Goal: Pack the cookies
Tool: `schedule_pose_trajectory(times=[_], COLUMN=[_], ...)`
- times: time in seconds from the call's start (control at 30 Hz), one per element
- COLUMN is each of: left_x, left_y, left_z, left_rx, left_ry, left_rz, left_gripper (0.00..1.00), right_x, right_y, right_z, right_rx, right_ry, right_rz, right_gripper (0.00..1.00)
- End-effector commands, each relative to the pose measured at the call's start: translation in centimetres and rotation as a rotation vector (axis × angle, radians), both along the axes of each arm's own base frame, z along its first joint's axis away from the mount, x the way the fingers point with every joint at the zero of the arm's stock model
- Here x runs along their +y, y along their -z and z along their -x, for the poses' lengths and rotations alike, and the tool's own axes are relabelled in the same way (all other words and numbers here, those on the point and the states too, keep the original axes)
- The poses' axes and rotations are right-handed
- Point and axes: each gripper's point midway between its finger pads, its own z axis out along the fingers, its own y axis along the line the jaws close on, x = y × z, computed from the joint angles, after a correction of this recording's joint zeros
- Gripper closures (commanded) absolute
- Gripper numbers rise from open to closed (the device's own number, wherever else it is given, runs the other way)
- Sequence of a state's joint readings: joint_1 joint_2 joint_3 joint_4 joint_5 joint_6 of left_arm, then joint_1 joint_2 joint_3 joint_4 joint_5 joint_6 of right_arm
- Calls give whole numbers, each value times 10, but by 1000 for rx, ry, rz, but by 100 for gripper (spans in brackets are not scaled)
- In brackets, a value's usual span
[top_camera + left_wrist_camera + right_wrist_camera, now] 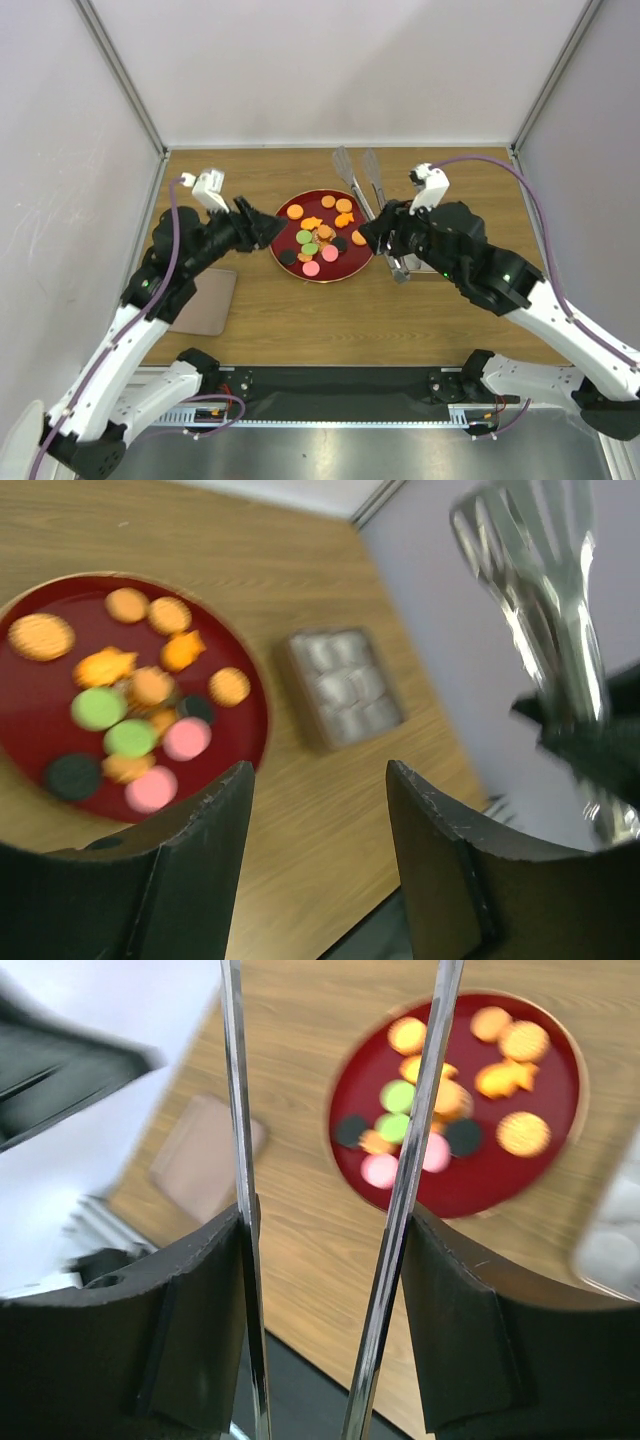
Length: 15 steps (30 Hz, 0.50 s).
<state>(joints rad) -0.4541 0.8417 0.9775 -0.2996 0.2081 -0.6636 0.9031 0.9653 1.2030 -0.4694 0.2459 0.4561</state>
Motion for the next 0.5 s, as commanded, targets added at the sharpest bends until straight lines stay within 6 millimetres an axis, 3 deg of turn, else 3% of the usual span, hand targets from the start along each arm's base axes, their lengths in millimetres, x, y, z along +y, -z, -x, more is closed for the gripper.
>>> schedule_pose_trajectory(times=[0.0,0.13,0.27,0.47], left_x=[34,51,57,63], left_y=[44,61,67,84], left_z=[31,48,59,68], left_rx=[35,22,-22,-34], left_ry=[-5,-24,-21,-33], left_rz=[-299,-375,-363,-352], left_gripper=[39,39,39,37], right_x=[-13,-3,6,11], right_y=[27,71,110,148], right_z=[-11,-24,-30,-36], right_rx=[51,142,215,295], right_ry=[48,23,-7,0], right_rz=[176,279,346,420], right_gripper=[41,45,48,51])
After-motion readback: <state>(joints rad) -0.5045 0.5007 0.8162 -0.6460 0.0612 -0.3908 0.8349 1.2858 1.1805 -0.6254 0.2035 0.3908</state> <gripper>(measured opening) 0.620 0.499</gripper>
